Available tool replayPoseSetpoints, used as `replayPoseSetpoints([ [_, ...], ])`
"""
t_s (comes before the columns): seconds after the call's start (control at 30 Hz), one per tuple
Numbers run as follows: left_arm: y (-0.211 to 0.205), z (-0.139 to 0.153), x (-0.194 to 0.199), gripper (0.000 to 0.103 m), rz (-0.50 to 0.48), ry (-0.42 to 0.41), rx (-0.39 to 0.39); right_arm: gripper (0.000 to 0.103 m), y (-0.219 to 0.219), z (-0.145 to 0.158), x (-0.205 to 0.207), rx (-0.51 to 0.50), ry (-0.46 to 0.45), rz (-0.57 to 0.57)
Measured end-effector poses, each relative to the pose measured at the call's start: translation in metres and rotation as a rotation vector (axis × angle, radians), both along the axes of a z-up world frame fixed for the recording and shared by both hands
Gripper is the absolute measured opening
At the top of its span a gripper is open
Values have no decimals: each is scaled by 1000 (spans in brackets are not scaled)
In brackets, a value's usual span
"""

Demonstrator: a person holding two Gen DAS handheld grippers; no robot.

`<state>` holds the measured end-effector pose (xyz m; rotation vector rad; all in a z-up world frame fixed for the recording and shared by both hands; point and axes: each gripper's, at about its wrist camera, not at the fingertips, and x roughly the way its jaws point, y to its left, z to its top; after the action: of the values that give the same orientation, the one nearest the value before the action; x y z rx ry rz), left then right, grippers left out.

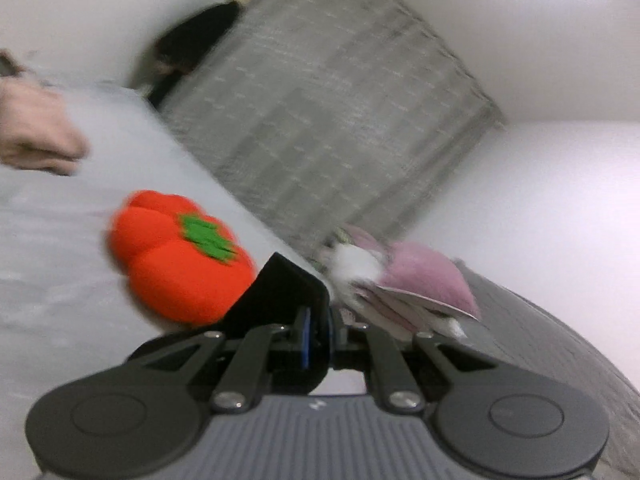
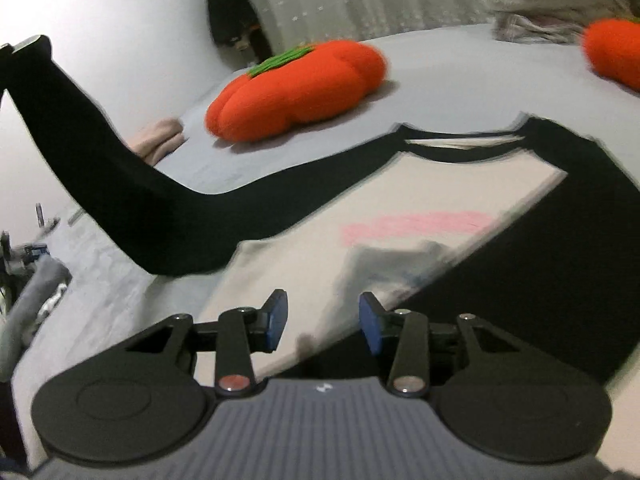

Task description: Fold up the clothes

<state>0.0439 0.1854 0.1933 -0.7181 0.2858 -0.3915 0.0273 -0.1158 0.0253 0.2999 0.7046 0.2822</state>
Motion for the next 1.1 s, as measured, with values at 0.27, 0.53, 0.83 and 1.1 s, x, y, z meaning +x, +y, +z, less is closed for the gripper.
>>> replayPoseSetpoints([
  [0.27, -147, 30, 2, 8, -328, -88, 138, 48, -100, 22, -50, 223, 47, -176],
  [0.53, -250, -82, -50, 29, -681, 135, 339, 58, -178, -4, -94, 495, 141, -338],
  [0.83, -154, -106, -32, 53, -469, 214, 411, 58, -202, -23, -105, 725, 218, -438],
  [1.1, -108, -132, -10, 52, -345, 274, 478, 58, -205, -14, -98, 677, 164, -396],
])
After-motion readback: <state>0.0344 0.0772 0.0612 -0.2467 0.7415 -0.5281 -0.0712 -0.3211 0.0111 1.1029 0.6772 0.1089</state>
